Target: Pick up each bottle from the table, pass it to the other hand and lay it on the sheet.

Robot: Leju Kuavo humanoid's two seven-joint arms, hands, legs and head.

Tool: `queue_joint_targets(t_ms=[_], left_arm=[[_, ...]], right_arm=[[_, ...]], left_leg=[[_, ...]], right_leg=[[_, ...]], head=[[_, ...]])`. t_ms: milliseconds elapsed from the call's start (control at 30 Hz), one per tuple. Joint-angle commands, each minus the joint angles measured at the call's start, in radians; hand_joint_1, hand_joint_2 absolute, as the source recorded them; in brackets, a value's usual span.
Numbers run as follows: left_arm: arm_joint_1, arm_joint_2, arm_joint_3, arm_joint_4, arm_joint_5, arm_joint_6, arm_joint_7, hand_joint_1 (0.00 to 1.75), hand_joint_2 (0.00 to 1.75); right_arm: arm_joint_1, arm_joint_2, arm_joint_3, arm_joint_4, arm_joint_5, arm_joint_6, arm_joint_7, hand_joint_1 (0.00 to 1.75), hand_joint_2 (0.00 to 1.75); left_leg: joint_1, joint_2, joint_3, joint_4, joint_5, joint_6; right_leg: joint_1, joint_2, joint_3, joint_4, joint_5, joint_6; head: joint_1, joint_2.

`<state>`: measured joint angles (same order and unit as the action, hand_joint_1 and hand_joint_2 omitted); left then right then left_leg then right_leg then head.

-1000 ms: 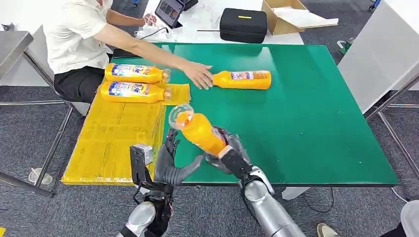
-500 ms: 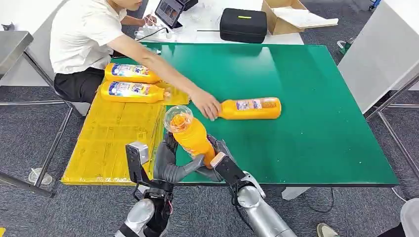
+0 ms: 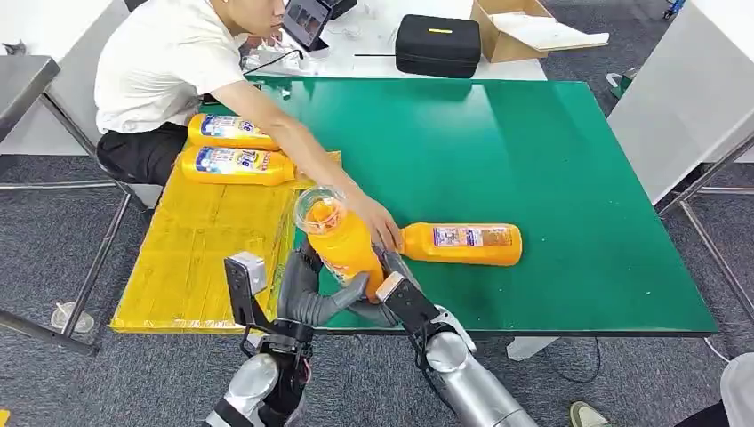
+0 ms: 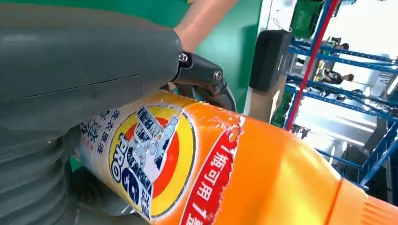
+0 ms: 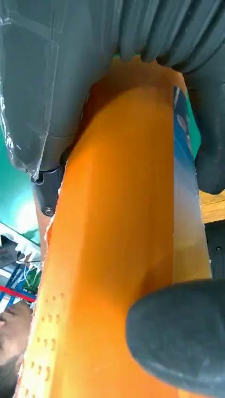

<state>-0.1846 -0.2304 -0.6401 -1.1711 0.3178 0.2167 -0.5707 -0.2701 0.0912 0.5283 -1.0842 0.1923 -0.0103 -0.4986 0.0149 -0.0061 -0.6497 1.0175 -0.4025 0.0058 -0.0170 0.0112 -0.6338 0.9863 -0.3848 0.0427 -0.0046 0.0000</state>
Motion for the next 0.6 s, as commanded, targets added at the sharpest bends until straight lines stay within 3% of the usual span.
queue_joint_targets(t_ms=[33, 100, 167, 200, 233, 467, 500, 600], left_arm=[[-0.057, 0.02, -0.005, 0.08, -0.021, -0.008, 0.006, 1.75, 1.75], [-0.057, 0.019, -0.003, 0.073, -0.025, -0.011, 0.004, 1.75, 1.75], [-0.055, 0.02, 0.0, 0.064, -0.03, -0.013, 0.001, 1.75, 1.75], [-0.052, 0.021, 0.005, 0.055, -0.038, -0.007, 0.001, 1.75, 1.75], [-0.051, 0.02, 0.011, 0.052, -0.042, 0.005, 0.001, 1.75, 1.75], [-0.036, 0.019, 0.071, 0.031, -0.085, 0.153, 0.007, 1.75, 1.75], [-0.031, 0.02, 0.085, 0.03, -0.094, 0.183, 0.007, 1.75, 1.75], [-0.02, 0.027, 0.118, 0.011, -0.076, 0.192, 0.016, 1.75, 1.75]], right_arm=[[-0.028, -0.035, 0.046, 0.013, -0.002, 0.006, 0.008, 1.75, 1.75], [-0.032, -0.036, 0.048, 0.016, 0.001, 0.005, 0.014, 1.75, 1.75], [-0.036, -0.039, 0.055, 0.022, 0.01, 0.004, 0.026, 1.31, 1.75], [-0.035, -0.037, 0.057, 0.022, 0.015, -0.006, 0.031, 0.28, 1.75], [-0.031, -0.033, 0.052, 0.02, 0.017, -0.018, 0.033, 0.0, 1.75], [0.029, -0.012, 0.04, -0.045, 0.122, -0.203, 0.008, 0.0, 1.75], [0.051, -0.008, 0.029, -0.072, 0.15, -0.269, -0.006, 0.0, 0.0], [0.085, 0.0, 0.007, -0.102, 0.194, -0.387, -0.035, 0.0, 0.0]], left_leg=[[0.0, 0.001, 0.005, -0.001, -0.002, 0.0], [0.0, 0.001, 0.005, 0.0, -0.002, 0.0], [0.0, 0.001, 0.003, 0.0, -0.001, 0.0], [0.0, 0.001, 0.005, 0.0, -0.002, 0.001], [0.0, 0.001, 0.003, 0.0, -0.001, 0.0], [0.0, 0.001, 0.003, 0.0, -0.001, 0.0], [0.0, 0.001, 0.005, 0.0, -0.002, 0.0], [0.001, 0.001, 0.003, 0.0, -0.001, 0.0]], right_leg=[[0.001, -0.001, 0.005, -0.001, -0.002, -0.002], [0.001, -0.001, 0.005, -0.001, -0.002, -0.002], [0.0, 0.0, 0.003, 0.0, -0.001, -0.001], [0.001, -0.001, 0.005, 0.0, -0.002, -0.002], [0.0, 0.0, 0.003, 0.0, -0.001, -0.001], [0.001, 0.0, 0.003, 0.0, -0.001, -0.002], [0.001, 0.0, 0.005, 0.0, -0.002, -0.002], [0.001, 0.0, 0.003, -0.001, -0.001, -0.002]], head=[[0.0, 0.0], [0.0, 0.0], [0.0, 0.0], [0.0, 0.0], [0.0, 0.0], [0.0, 0.0], [0.0, 0.0], [0.0, 0.0]])
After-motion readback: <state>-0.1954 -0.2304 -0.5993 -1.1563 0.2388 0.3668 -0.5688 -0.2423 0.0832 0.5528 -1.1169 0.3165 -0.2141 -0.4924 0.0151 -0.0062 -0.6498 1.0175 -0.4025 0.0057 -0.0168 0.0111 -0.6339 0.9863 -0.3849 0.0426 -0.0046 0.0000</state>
